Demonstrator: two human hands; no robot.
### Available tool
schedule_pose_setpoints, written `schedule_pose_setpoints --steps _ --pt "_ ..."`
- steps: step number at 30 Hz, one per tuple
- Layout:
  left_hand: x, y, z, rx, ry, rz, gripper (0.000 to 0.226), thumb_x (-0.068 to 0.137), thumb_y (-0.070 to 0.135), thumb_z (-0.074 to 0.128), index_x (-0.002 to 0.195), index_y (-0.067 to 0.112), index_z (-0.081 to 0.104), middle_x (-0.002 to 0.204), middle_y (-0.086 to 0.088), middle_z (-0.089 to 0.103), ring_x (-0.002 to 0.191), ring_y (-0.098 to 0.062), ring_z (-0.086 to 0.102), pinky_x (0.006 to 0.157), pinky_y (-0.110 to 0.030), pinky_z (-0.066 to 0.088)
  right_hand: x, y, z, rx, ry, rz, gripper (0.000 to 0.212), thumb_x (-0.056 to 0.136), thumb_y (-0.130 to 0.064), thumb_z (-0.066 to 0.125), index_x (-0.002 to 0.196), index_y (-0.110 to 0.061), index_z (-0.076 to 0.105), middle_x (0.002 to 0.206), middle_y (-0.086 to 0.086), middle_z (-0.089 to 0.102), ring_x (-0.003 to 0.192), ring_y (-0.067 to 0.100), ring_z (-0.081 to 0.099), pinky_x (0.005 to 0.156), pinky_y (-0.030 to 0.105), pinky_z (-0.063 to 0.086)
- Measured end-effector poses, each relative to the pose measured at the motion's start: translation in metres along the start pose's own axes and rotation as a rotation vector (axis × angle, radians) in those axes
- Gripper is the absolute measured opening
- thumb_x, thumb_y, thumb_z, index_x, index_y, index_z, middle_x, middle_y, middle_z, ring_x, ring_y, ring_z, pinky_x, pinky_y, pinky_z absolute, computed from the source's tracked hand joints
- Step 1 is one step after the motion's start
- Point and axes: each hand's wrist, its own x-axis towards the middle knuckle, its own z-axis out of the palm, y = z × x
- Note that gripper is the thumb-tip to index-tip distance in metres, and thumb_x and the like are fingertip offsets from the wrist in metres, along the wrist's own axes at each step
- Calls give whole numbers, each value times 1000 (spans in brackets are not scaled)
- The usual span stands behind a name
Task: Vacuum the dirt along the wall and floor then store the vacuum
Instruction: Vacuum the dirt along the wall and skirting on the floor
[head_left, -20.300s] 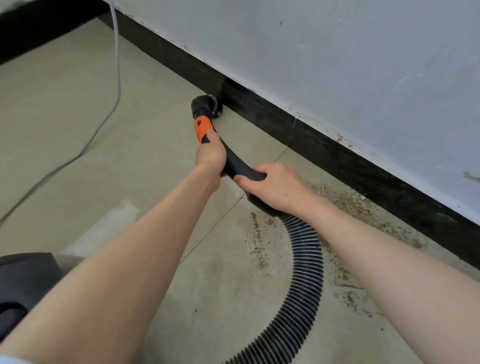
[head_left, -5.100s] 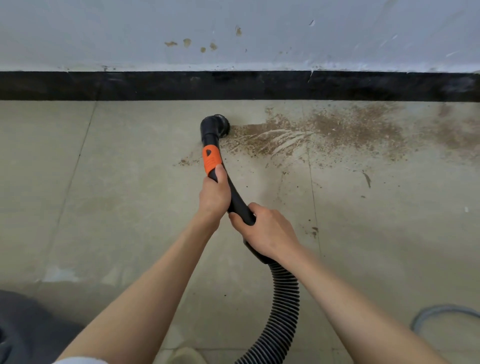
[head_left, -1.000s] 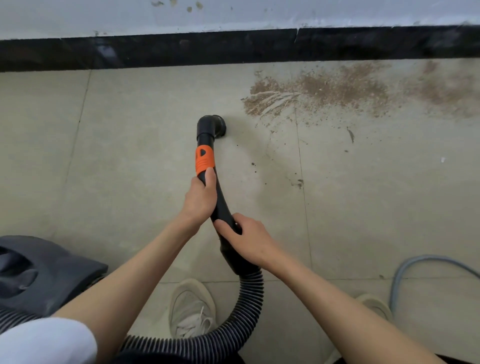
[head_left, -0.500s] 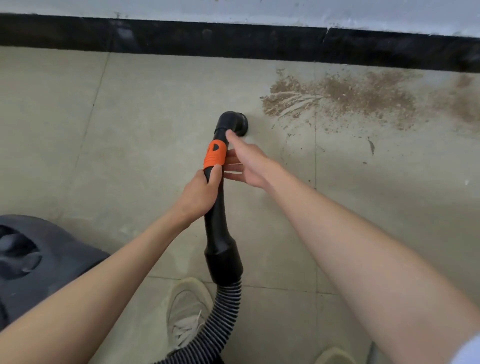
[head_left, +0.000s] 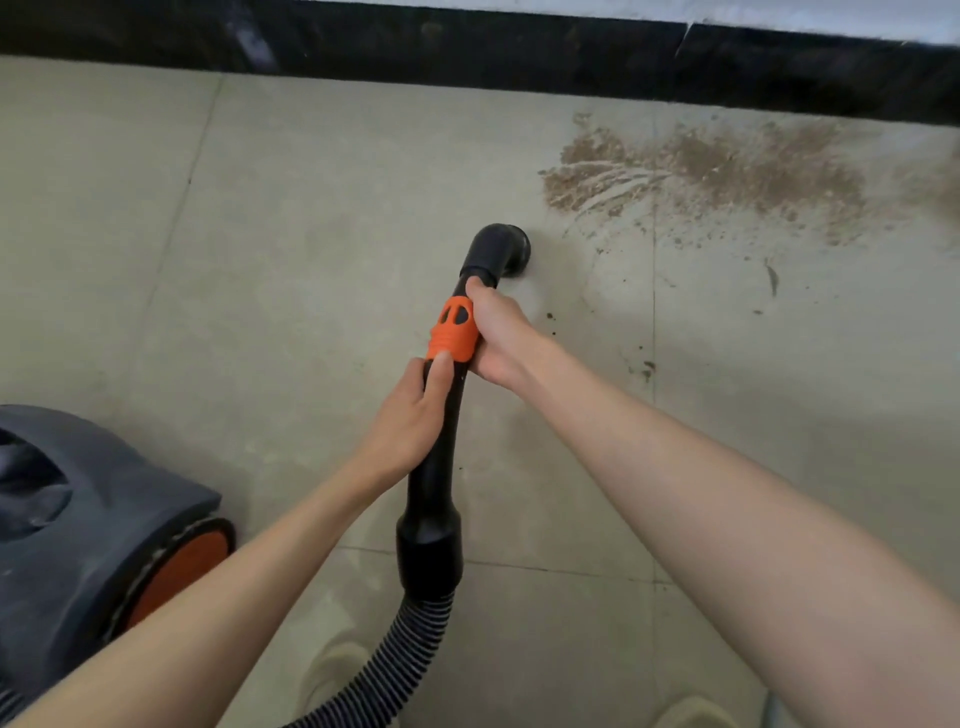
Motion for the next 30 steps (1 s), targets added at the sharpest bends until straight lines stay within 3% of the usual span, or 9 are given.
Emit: schedule_pose_setpoints --steps 4,8,12,16,20,25,30 --pt "10 13 2 67 -50 60 45 96 53 24 95 15 49 94 -11 61 91 -31 60 87 -45 48 2 -8 -6 -26 110 -69 34 102 -37 43 79 -11 47 115 21 63 106 37 64 95 50 51" --pt "19 33 20 107 -82 113 51 98 51 24 109 9 52 102 -7 58 95 -25 55 81 -36 41 2 -27 -27 54 187 -114 35 102 -37 43 92 -5 51 105 19 59 81 30 60 79 42 52" --pt "9 30 31 119 -101 124 47 98 51 26 103 12 52 88 0 56 85 -20 54 66 -31 36 -11 -21 -41 76 236 -108 35 102 -35 42 81 -7 48 97 17 63 79 30 60 87 46 52" --pt "-15 8 32 159 -134 126 36 96 50 30 86 19 46 73 3 51 67 -13 50 57 -29 33 -29 15 -49 139 249 -93 32 100 -34 44 86 -8 55 87 12 60 82 30 61 89 48 52" --pt "-29 1 36 217 -183 162 35 97 47 35 85 15 44 69 1 51 64 -15 49 55 -25 32 -45 38 -59 303 307 -166 37 102 -35 42 79 -7 51 71 11 56 60 25 56 63 39 51" --pt "-44 3 45 221 -261 177 34 96 48 36 88 17 47 72 -1 56 66 -15 52 54 -22 33 -62 48 -73 356 424 -183 41 101 -38 41 76 -7 51 66 8 55 55 23 54 56 32 47" --pt "-65 3 63 271 -341 208 35 94 51 37 93 17 45 74 -6 60 72 -23 57 62 -31 38 -80 58 -97 449 519 -197 46 101 -35 38 66 -7 44 54 8 48 43 21 47 44 24 42"
